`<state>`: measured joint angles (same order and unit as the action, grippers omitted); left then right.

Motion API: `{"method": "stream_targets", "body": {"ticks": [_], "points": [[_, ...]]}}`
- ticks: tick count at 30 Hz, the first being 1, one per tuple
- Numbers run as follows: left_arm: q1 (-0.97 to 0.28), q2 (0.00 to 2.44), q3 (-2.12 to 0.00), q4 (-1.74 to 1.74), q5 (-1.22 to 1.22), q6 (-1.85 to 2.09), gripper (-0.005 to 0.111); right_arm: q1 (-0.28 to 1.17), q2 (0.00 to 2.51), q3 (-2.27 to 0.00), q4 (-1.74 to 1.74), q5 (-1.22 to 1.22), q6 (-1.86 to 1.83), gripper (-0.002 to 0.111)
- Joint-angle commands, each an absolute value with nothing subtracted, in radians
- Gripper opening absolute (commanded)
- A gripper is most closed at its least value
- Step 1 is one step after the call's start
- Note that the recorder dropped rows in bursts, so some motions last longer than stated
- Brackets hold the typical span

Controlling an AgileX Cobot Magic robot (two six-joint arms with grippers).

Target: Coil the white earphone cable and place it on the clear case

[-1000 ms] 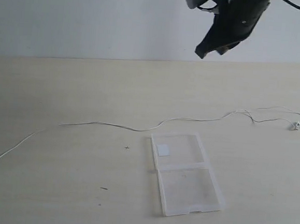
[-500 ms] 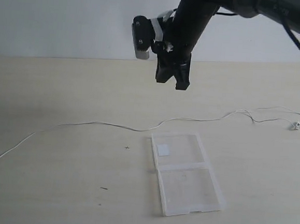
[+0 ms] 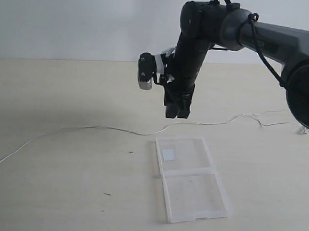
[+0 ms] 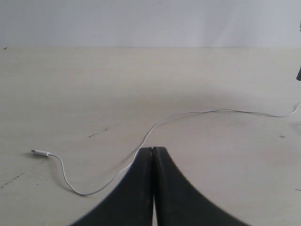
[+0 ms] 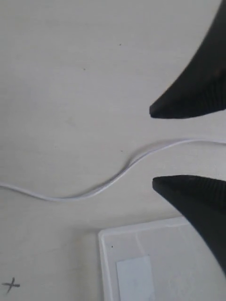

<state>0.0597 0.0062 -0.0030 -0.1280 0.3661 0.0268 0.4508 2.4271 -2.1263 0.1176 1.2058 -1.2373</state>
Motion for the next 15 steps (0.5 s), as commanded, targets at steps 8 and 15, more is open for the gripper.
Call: {"method": "stream_targets", "body": {"ticks": [8, 15], "points": [[0.061, 0.0, 0.0, -0.126, 0.361, 0.022, 0.0, 0.411, 2.429, -2.131, 0.125, 1.221, -1.229, 0.044], [0.061, 0.0, 0.0, -0.126, 0.361, 0.022, 0.0, 0.405, 2.451, -2.131, 0.169, 1.221, -1.229, 0.043]]}}
